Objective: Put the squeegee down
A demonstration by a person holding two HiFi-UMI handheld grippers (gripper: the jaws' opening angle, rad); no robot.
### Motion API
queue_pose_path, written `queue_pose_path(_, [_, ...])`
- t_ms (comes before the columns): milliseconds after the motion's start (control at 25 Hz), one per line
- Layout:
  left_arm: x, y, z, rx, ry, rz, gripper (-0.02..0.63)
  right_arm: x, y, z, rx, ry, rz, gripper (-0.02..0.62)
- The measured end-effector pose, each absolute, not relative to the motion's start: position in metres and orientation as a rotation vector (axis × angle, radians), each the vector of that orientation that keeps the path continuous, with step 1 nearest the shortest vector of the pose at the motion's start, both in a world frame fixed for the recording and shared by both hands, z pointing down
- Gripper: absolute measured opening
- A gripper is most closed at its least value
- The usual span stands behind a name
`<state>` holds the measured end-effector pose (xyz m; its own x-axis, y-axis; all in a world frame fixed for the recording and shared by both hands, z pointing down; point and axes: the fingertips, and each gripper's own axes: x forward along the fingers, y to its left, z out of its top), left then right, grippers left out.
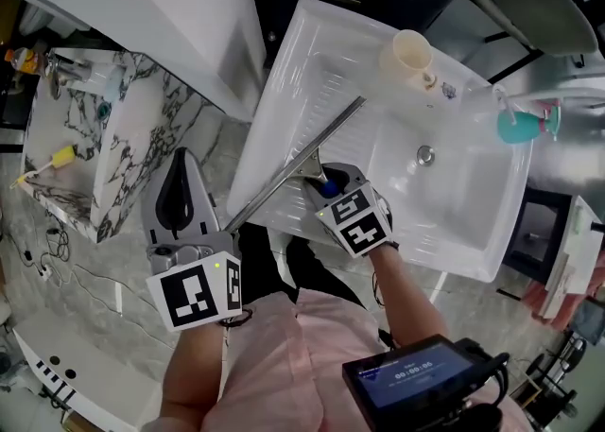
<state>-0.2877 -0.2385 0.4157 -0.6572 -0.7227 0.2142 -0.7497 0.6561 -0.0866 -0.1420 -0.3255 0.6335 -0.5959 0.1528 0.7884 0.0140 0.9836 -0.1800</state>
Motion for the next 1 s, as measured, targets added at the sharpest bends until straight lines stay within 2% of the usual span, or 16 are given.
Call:
queue_pose_path(200, [-0.286, -0.241, 0.414, 1.226, -2.708, 0.245, 0.009, -0.14, -0.325, 0.633, -0.102, -2.2, 0.207, 0.148])
queue_pose_path(360, [-0.281, -0.243, 0.409, 1.247, -2.708, 0.239, 0.009, -0.132, -0.322, 0.63, -0.115, -2.183, 0.21, 0.207])
queue_pose_path(680, [-0.266, -0.252, 0.372, 1.355, -2.761, 0.21, 0.009, -0.132, -0.343, 0.572, 0.019, -2.362, 0.233, 0.206])
queue_pose_path(800, [-0.257, -0.261, 0.349, 1.427, -2.786, 0.184, 0.009, -0.138, -0.361, 0.519, 0.12, -2.521, 0.265, 0.199])
queue_pose_path(1000, [-0.245, -0.278, 0.296, 1.548, -2.842, 0.104, 0.009, -0.144, -0.386, 0.409, 0.298, -2.793, 0.153, 0.142])
